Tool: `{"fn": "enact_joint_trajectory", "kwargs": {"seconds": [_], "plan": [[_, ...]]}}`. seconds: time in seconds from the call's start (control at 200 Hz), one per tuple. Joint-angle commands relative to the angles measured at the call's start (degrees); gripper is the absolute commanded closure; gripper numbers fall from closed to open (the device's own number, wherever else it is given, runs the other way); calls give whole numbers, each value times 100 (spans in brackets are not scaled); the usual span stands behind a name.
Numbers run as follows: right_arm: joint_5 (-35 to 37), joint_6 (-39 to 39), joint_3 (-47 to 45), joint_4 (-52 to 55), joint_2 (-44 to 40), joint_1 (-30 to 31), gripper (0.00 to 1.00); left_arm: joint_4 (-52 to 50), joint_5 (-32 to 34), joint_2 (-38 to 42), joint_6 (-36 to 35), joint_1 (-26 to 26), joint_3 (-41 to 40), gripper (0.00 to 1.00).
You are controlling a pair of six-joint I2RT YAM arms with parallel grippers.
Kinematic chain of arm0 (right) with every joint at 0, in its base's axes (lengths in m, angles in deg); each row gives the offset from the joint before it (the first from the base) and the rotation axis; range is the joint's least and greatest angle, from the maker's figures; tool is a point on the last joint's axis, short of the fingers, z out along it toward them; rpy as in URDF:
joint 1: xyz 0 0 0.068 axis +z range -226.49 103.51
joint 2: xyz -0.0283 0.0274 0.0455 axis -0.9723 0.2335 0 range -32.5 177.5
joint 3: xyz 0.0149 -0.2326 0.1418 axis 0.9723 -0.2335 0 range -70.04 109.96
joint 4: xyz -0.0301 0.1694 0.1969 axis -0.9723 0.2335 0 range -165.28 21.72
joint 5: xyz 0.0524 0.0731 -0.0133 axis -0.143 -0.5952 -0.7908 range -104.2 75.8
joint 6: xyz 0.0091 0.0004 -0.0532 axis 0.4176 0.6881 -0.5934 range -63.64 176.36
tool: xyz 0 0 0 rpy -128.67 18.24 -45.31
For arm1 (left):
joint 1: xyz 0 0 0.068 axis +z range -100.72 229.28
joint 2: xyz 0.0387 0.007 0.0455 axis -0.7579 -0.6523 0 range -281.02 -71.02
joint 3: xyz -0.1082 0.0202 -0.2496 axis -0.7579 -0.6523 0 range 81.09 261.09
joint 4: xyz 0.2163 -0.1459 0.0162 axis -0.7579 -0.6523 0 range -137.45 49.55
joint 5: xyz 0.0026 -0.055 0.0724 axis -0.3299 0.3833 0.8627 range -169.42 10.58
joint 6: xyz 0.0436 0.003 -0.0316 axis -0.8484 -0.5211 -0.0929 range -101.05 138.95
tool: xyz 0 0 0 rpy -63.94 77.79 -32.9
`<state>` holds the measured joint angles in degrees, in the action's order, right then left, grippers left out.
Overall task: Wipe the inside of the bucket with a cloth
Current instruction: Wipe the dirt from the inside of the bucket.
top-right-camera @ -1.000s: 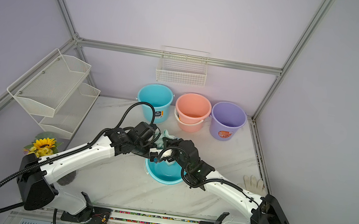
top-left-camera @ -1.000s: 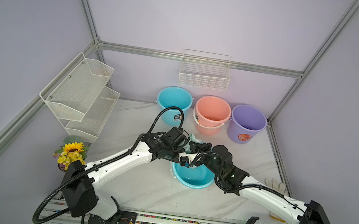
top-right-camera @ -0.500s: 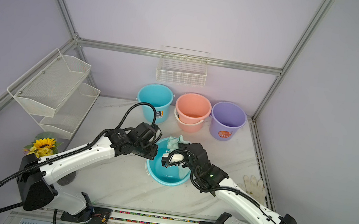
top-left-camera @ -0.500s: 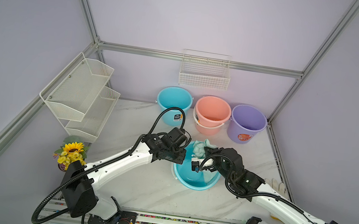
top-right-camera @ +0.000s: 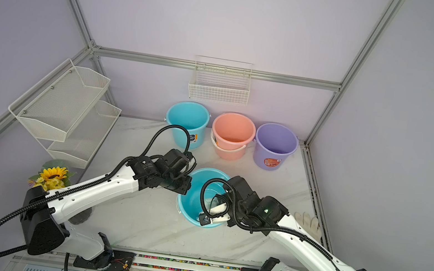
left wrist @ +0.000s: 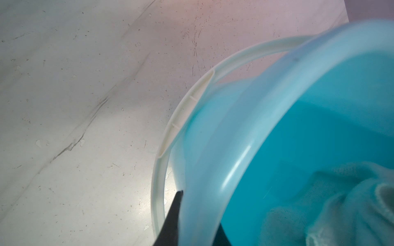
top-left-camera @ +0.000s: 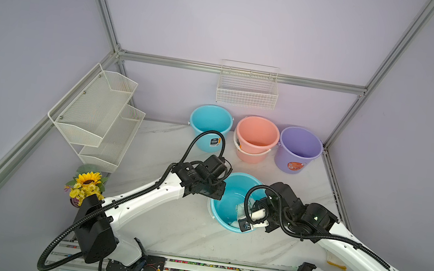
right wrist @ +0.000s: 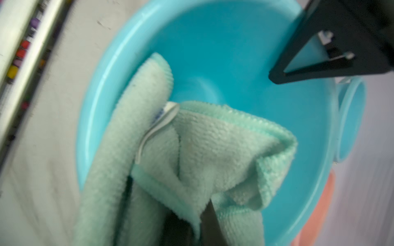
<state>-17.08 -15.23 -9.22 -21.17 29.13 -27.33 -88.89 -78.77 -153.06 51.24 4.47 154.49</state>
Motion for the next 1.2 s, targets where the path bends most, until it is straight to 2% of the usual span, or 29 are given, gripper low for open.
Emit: {"fn": "enact_joint_trajectory", "kwargs": {"seconds": [0.0, 0.14, 0.265, 0.4, 0.52, 0.63, 0.795, 0.96, 1.19], "plan": [[-1008, 690, -141, 5, 76, 116, 100, 281, -47, 294, 40, -9, 276, 100], [-1702, 1380, -604, -1520, 74, 251, 100, 275, -54, 286, 40, -14, 285, 100], [-1966, 1895, -945, -2871, 164, 338, 100, 281, -64, 310, 27, -16, 297, 100], [-1784, 2149, -1327, -4250, 299, 335, 100, 279, -73, 329, 19, -27, 296, 100], [-1302, 1908, -1566, -5043, 485, 334, 100, 280, -82, 338, 39, -36, 288, 100], [-990, 1513, -1538, -5317, 697, 233, 100, 276, -91, 355, 38, -45, 288, 100], [-1461, 1266, -1268, -5425, 857, -465, 100, 276, -103, 329, 47, -53, 295, 100], [-1527, 921, -1074, -5508, 1016, -981, 100, 281, -108, 311, 57, -80, 301, 100], [-460, 464, -780, -5277, 1089, -1050, 100, 279, -95, 303, 58, -85, 303, 100]]}}
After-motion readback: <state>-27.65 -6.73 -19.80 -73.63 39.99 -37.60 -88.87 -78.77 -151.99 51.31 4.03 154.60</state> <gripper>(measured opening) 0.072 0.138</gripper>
